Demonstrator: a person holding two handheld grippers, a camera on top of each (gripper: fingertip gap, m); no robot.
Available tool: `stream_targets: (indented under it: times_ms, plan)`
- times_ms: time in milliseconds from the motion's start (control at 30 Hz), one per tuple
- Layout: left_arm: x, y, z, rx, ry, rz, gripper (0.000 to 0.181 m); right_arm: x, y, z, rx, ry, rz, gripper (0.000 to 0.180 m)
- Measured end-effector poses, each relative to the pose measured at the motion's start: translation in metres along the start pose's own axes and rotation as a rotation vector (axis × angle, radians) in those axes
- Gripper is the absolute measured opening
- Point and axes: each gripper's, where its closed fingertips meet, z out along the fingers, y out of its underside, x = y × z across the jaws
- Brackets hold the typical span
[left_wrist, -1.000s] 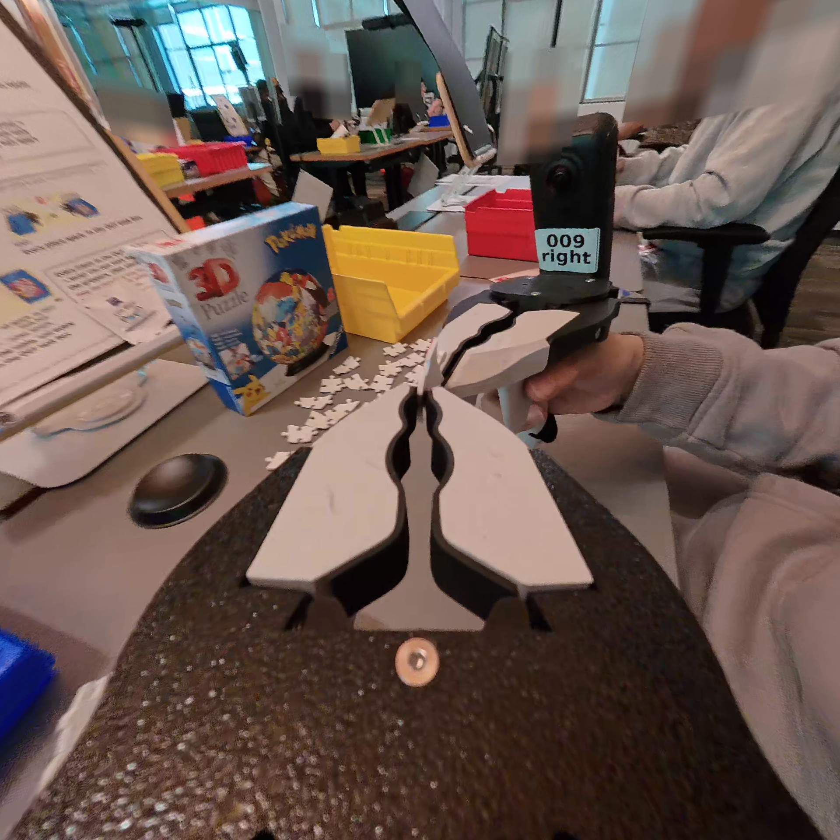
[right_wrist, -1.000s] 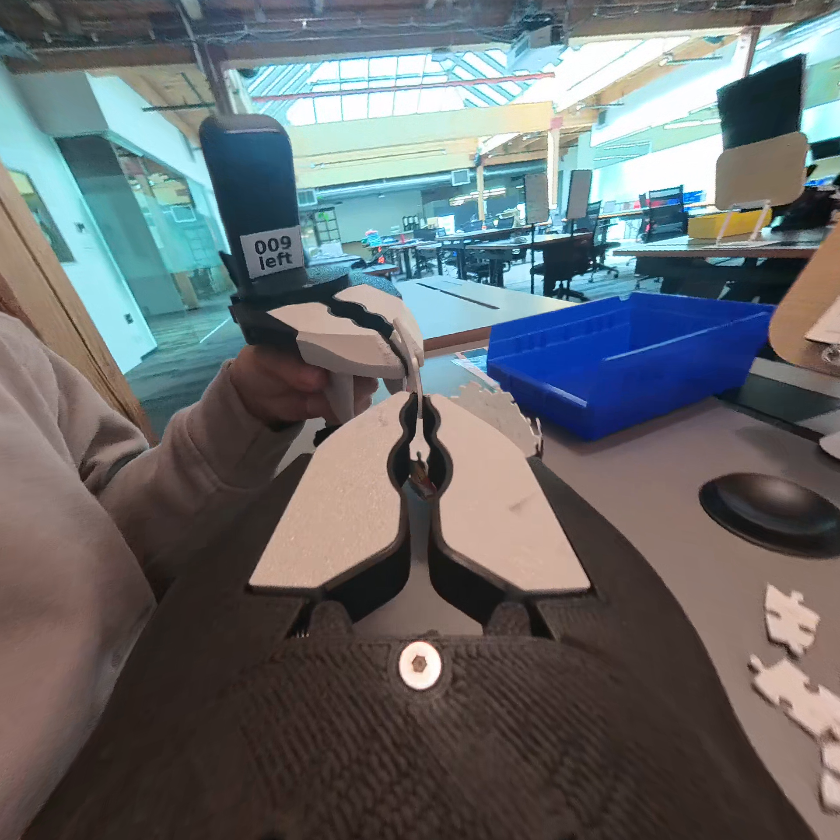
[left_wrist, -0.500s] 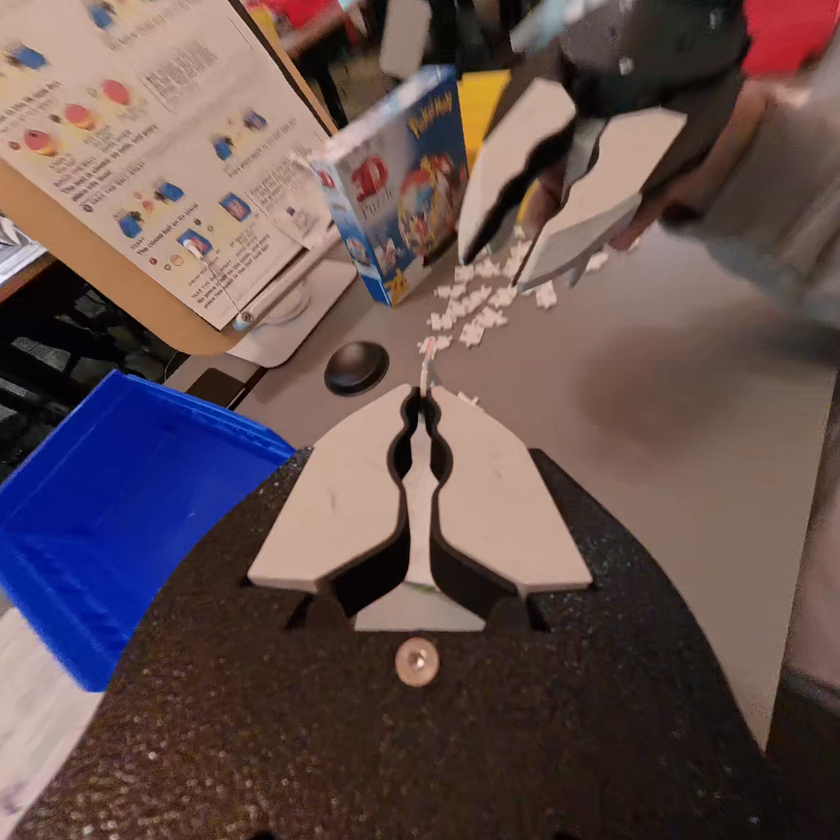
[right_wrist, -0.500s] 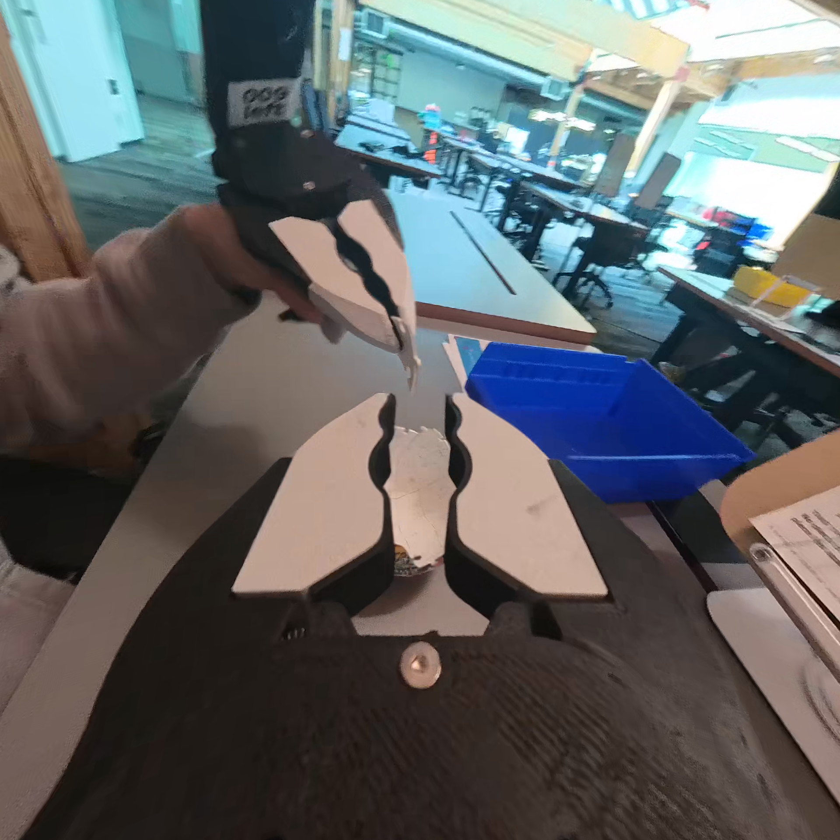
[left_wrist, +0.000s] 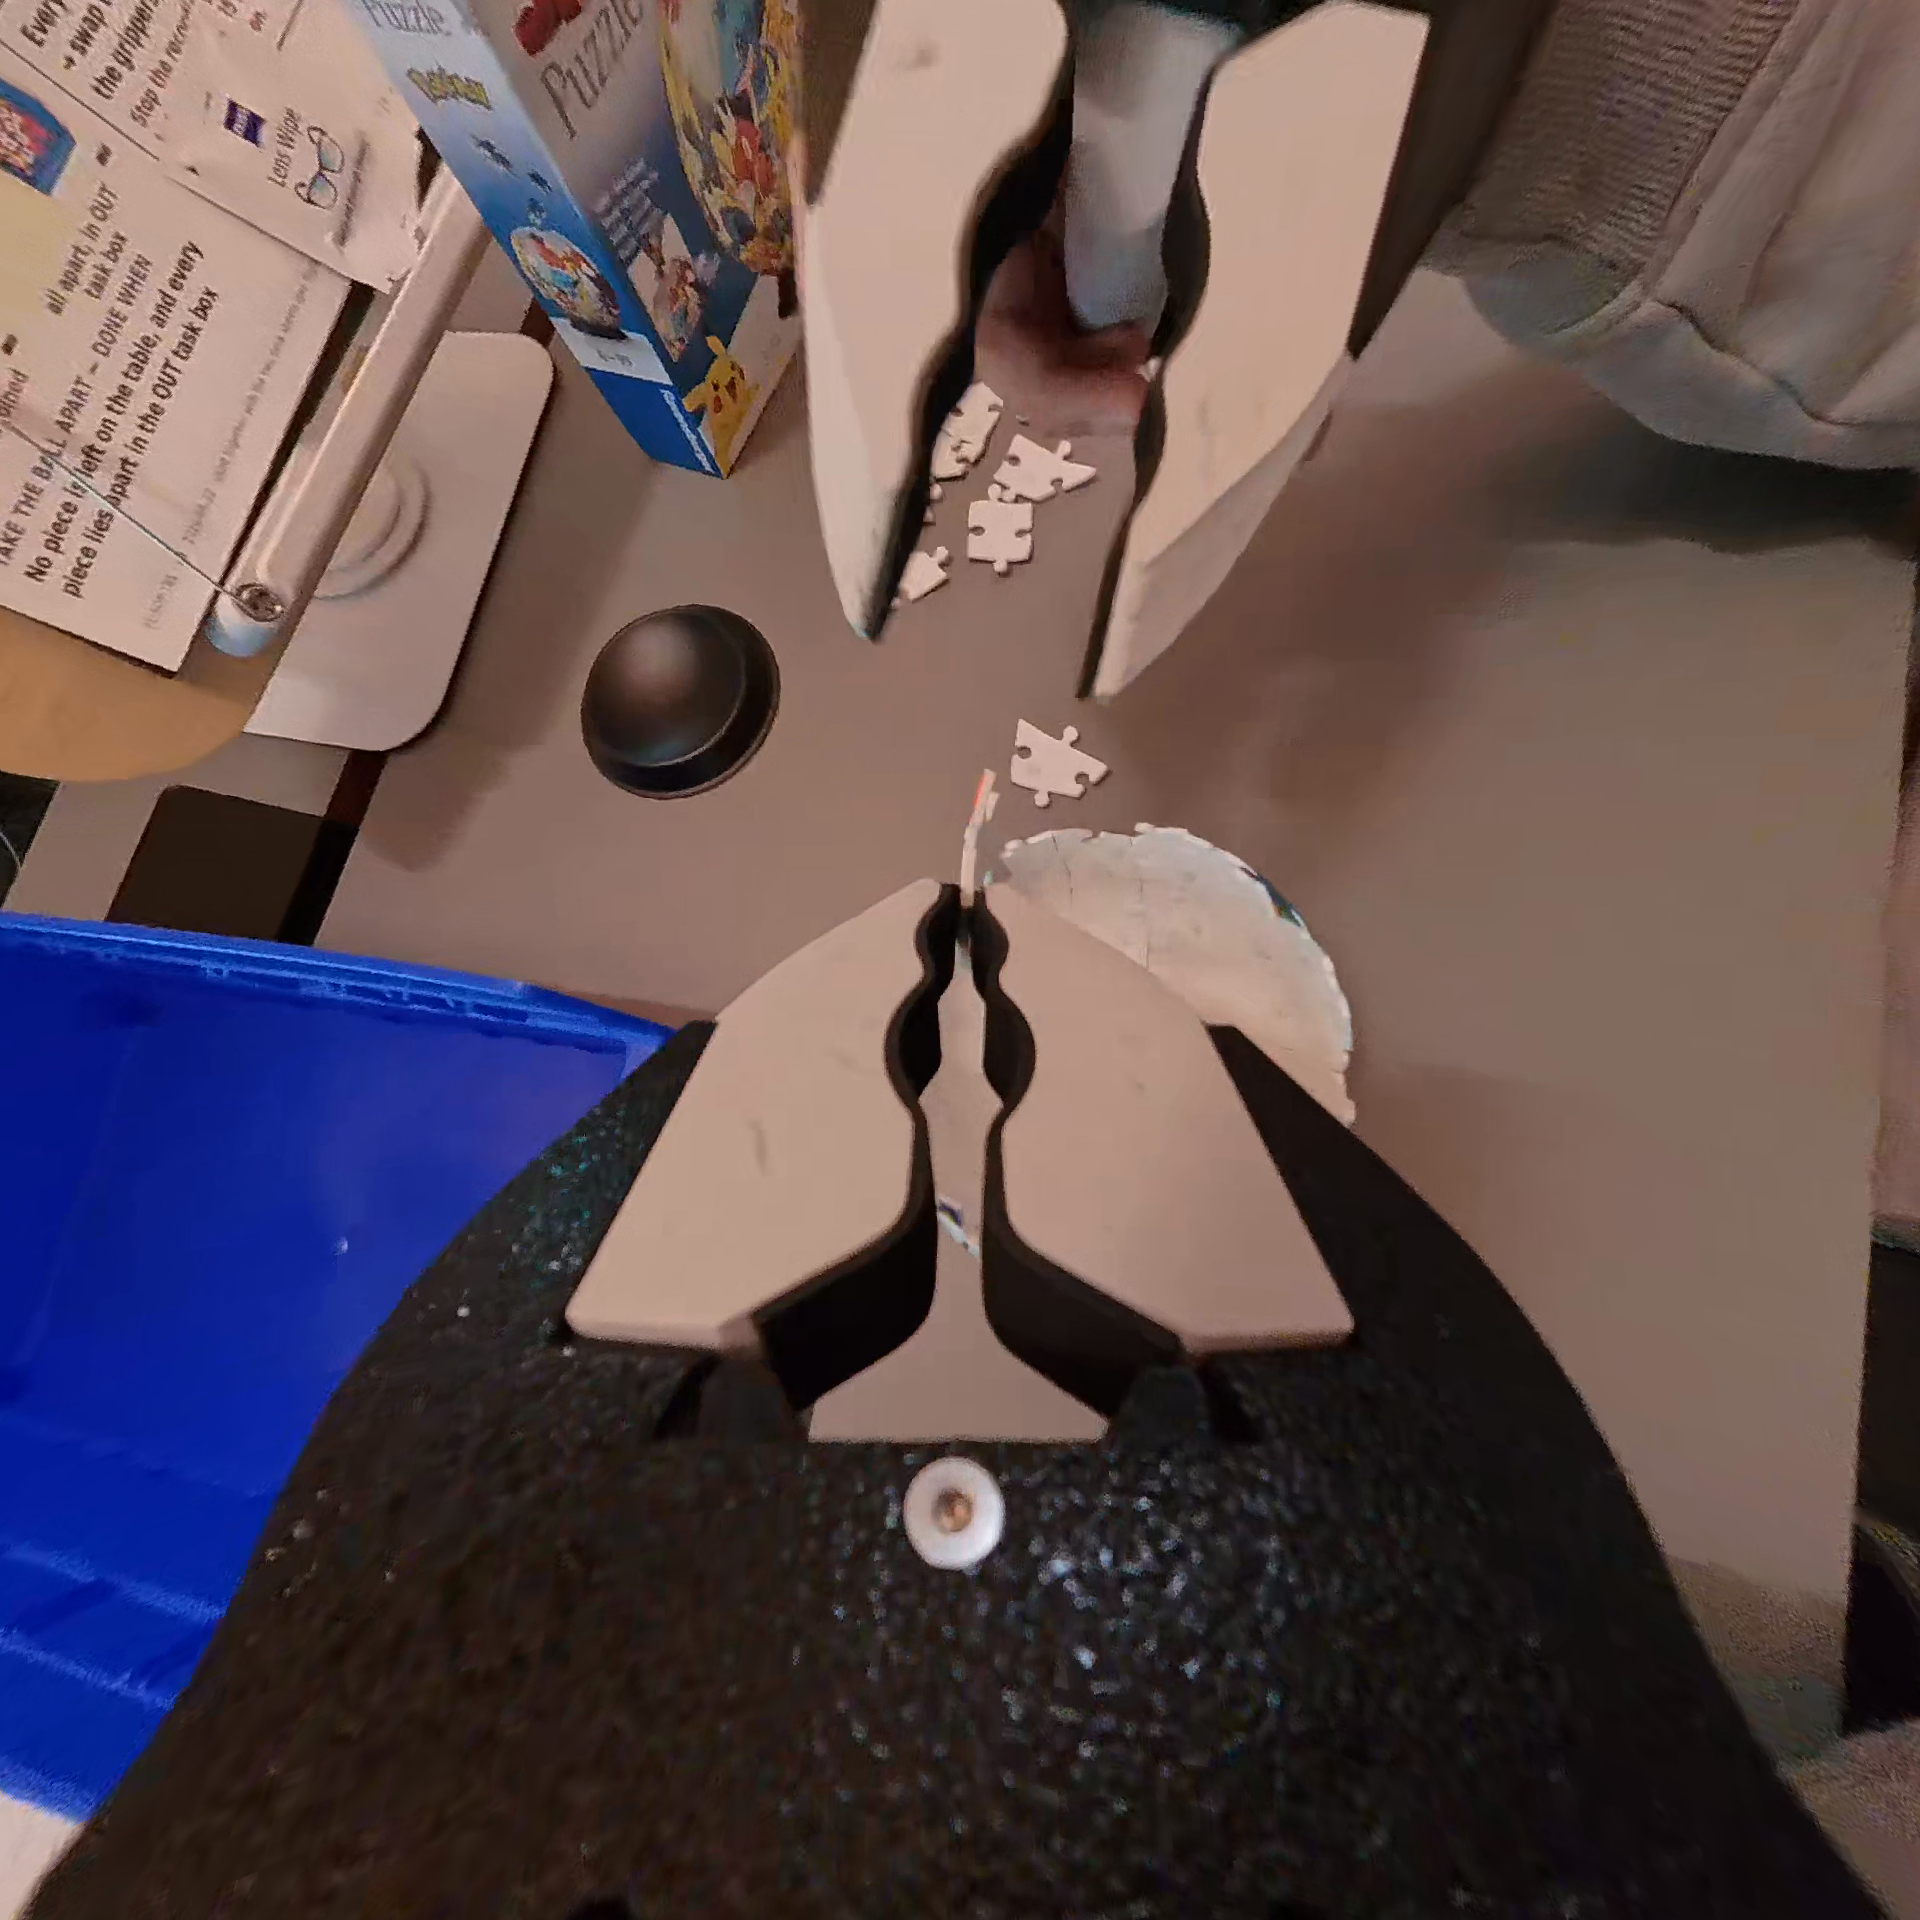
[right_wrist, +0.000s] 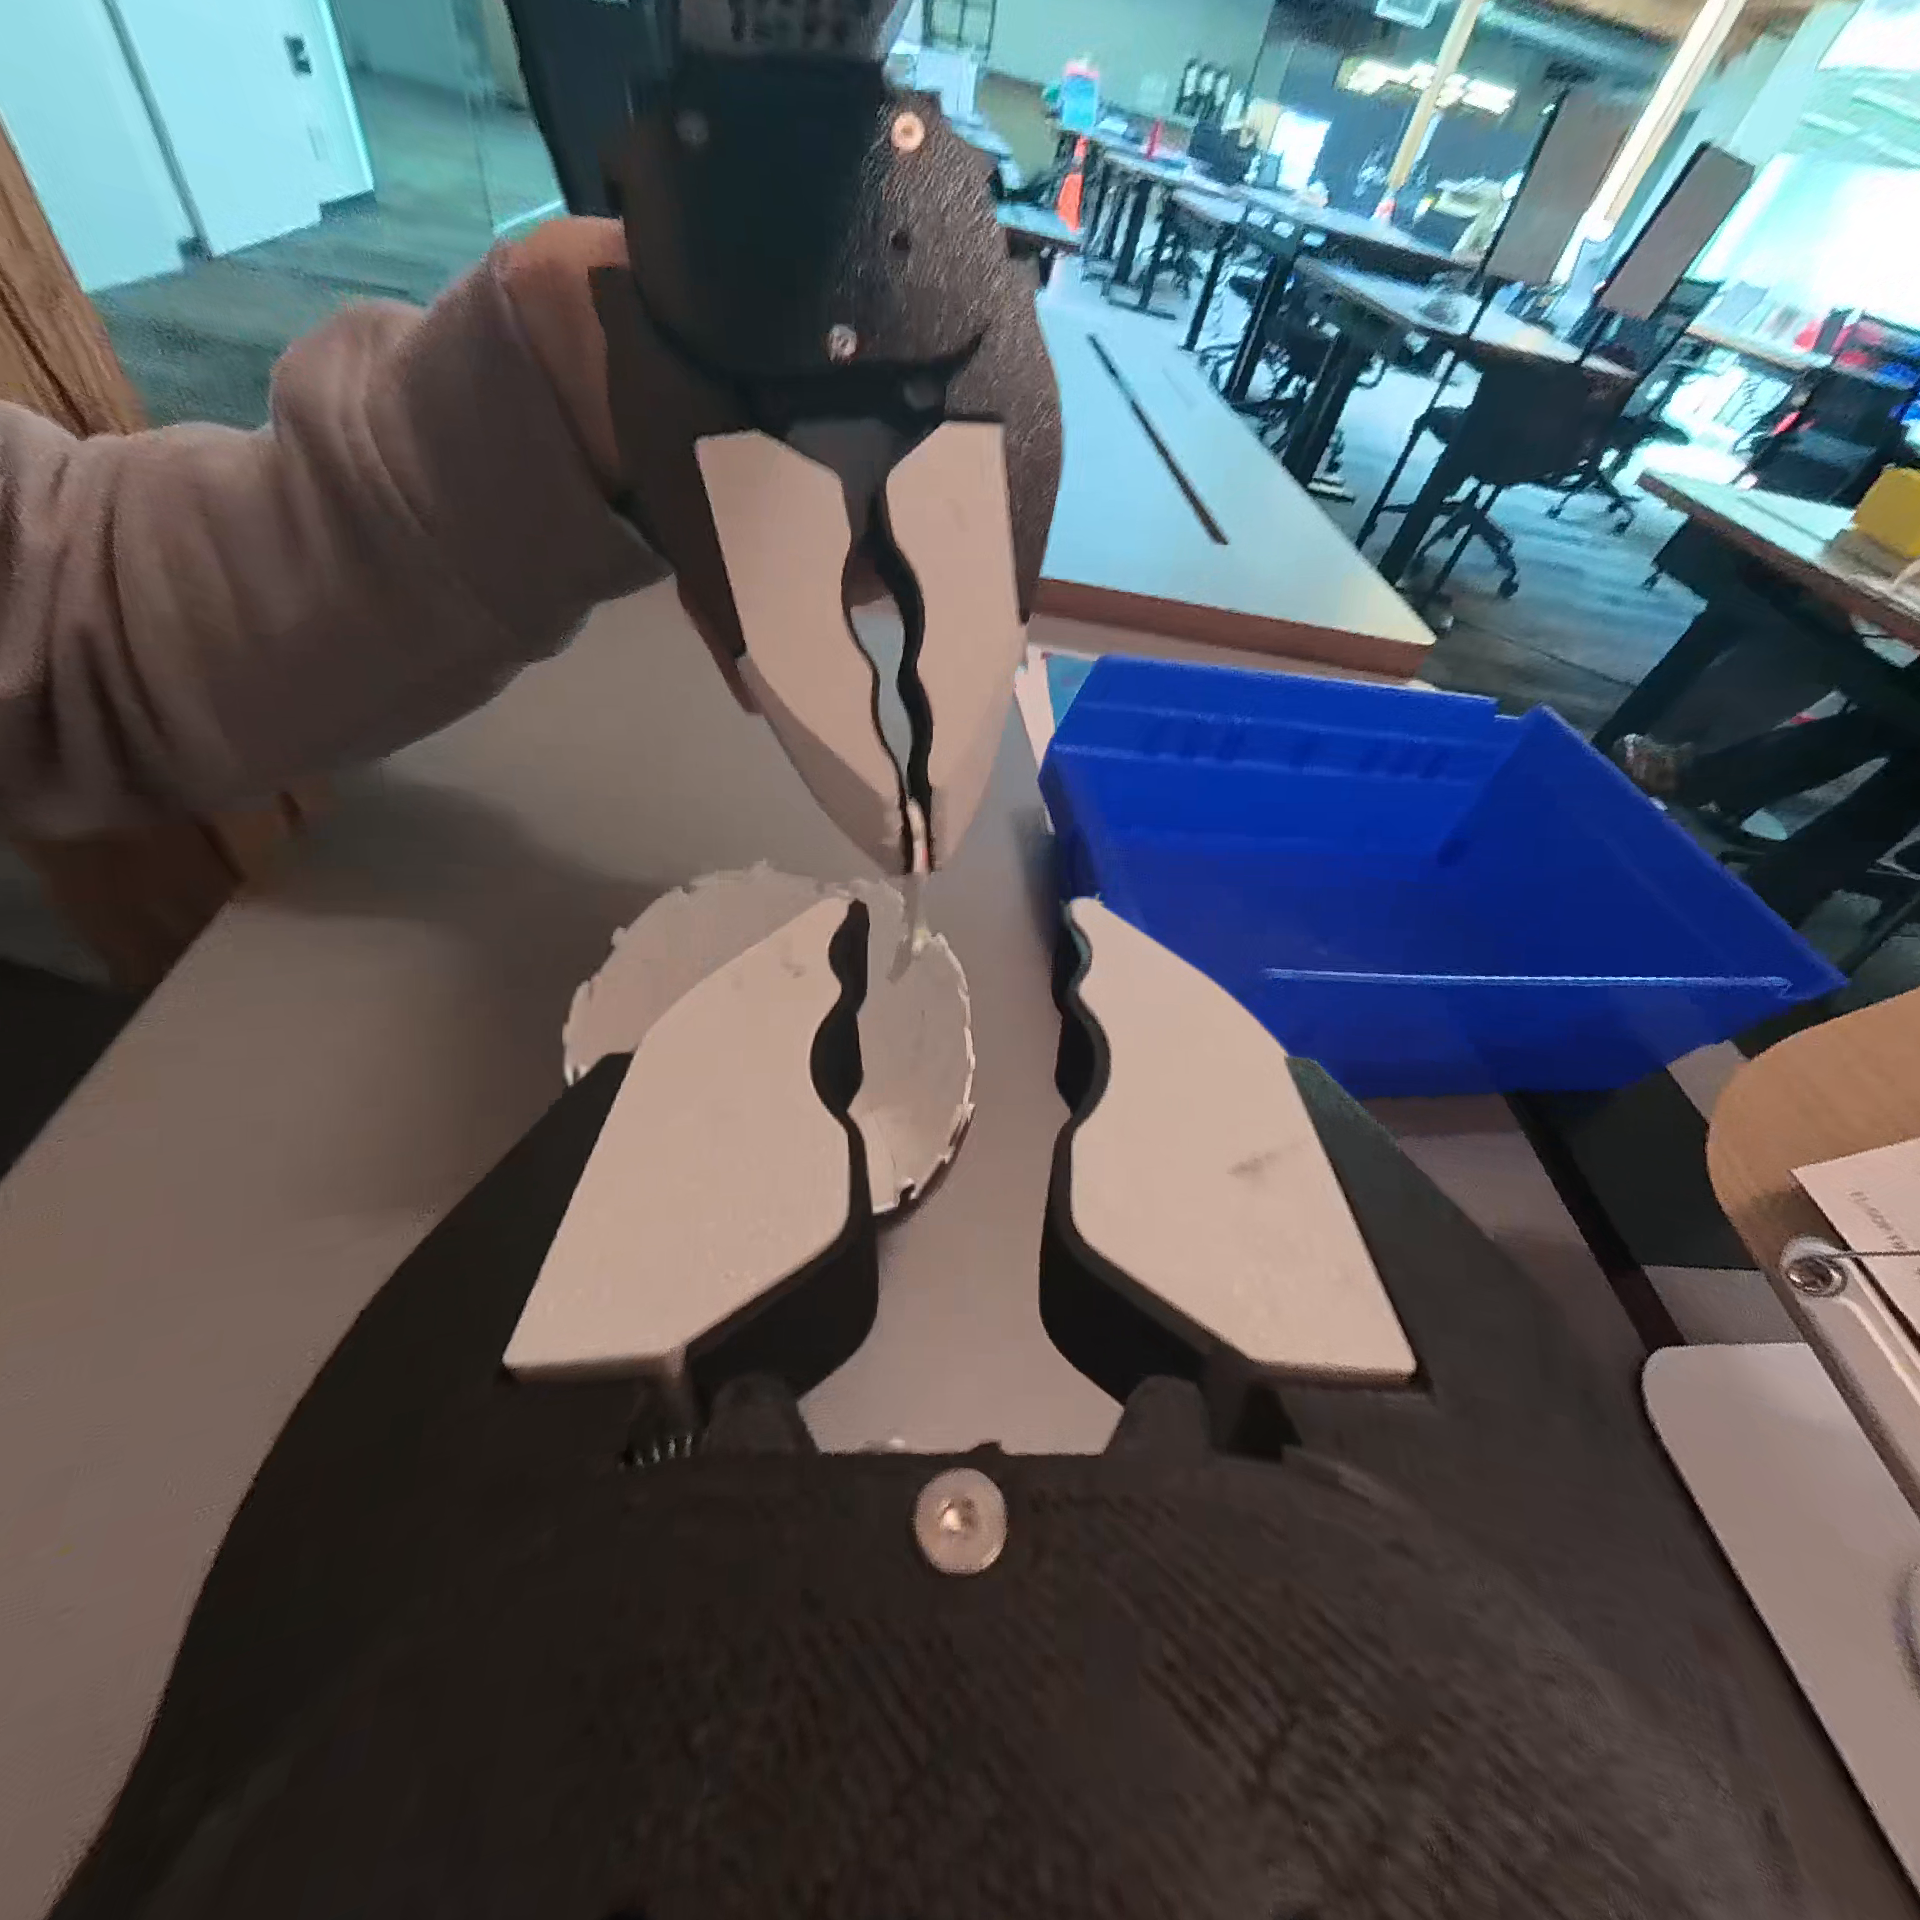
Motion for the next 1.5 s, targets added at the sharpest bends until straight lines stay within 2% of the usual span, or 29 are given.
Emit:
stream_targets:
  times_ms: [33,433,733,1000,1167,1500]
  plan:
    - [-0.004,-0.001,0.0,0.018,-0.003,-0.008,0.002,0.0,0.004,0.002,-0.013,-0.02,-0.007,0.032]
    - [-0.029,0.021,0.02,0.056,0.065,-0.078,0.001,0.019,0.038,0.05,-0.168,-0.13,-0.024,0.003]
    - [-0.024,0.039,0.03,-0.049,0.076,-0.065,0.005,0.015,0.057,0.054,-0.222,-0.192,-0.037,0.002]
    - [-0.032,0.048,0.029,-0.149,-0.036,-0.053,0.024,0.012,0.069,0.057,-0.269,-0.221,-0.013,0.002]
    - [-0.023,0.032,0.029,-0.07,0.007,-0.055,0.016,0.006,0.067,0.057,-0.28,-0.241,-0.04,0.002]
    - [-0.02,0.03,0.034,-0.049,0.056,-0.074,0.007,0.009,0.065,0.057,-0.267,-0.223,-0.047,0.002]
